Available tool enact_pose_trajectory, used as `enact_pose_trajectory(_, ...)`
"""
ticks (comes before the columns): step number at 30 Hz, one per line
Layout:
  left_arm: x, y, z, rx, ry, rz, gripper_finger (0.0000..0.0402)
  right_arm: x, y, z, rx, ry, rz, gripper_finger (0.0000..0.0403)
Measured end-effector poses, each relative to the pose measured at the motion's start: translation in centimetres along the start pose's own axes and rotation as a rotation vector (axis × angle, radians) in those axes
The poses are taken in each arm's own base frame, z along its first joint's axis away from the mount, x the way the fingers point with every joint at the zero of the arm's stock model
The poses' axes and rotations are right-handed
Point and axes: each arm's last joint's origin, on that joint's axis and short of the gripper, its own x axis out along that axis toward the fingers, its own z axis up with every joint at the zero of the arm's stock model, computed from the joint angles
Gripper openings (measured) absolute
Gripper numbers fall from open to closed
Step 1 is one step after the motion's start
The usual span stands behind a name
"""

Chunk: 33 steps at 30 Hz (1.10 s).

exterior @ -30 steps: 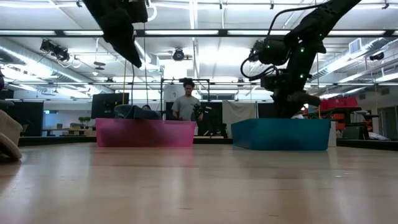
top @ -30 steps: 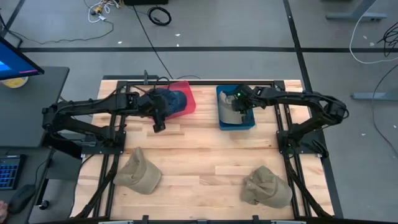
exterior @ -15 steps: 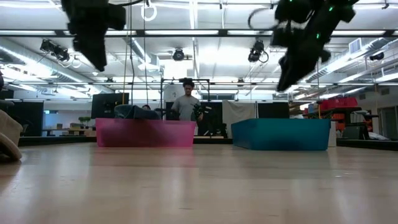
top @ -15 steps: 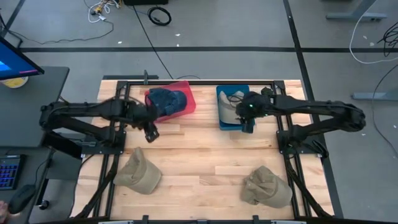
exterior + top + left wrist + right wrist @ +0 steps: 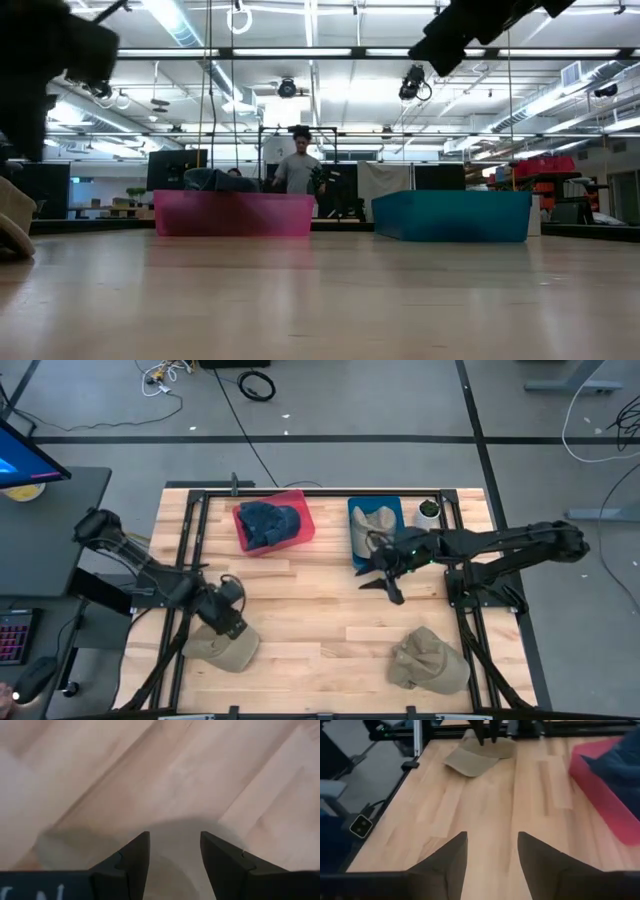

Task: Pick & Place hat
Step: Put the left brown cap into the blue bin

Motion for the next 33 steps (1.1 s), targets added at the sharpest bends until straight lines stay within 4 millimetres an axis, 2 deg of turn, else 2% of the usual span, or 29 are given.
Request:
enact_pose_trajectory(8, -0.5, -0.2, -3.3, -0.125, 0.057, -0.021, 0.0178, 4.0, 0.6, -1.3, -0.028, 0.104, 0.048, 0.0178)
enact_pose_trajectory(13, -0.3, -0.3, -5.1, -0.108, 0.071, 0.018, 0.0178, 6.6, 0.5, -2.6, 0.008, 0.182, 0.057, 0.0178)
enact_pose_trajectory(20, -0.4, -0.8, -6.5, -0.098, 0.071, 0.01, 0.0178, 9.3, 0.8, -3.0, -0.018, 0.133, 0.079, 0.0178)
enact_pose_trajectory(25, -0.4, -0.7, -6.8, -0.097, 0.002, 0.005, 0.0178, 10.4, 1.3, -2.7, -0.06, 0.057, 0.098, 0.0178)
enact_pose_trajectory(29, 0.7, -0.6, -7.1, -0.131, -0.037, 0.036, 0.0178, 10.6, 1.7, -2.3, -0.115, 0.006, 0.111, 0.0178)
enact_pose_trajectory(33, 2.0, -1.4, -7.7, -0.135, -0.032, 0.026, 0.0178, 10.7, 2.2, -2.0, -0.134, -0.024, 0.123, 0.0178)
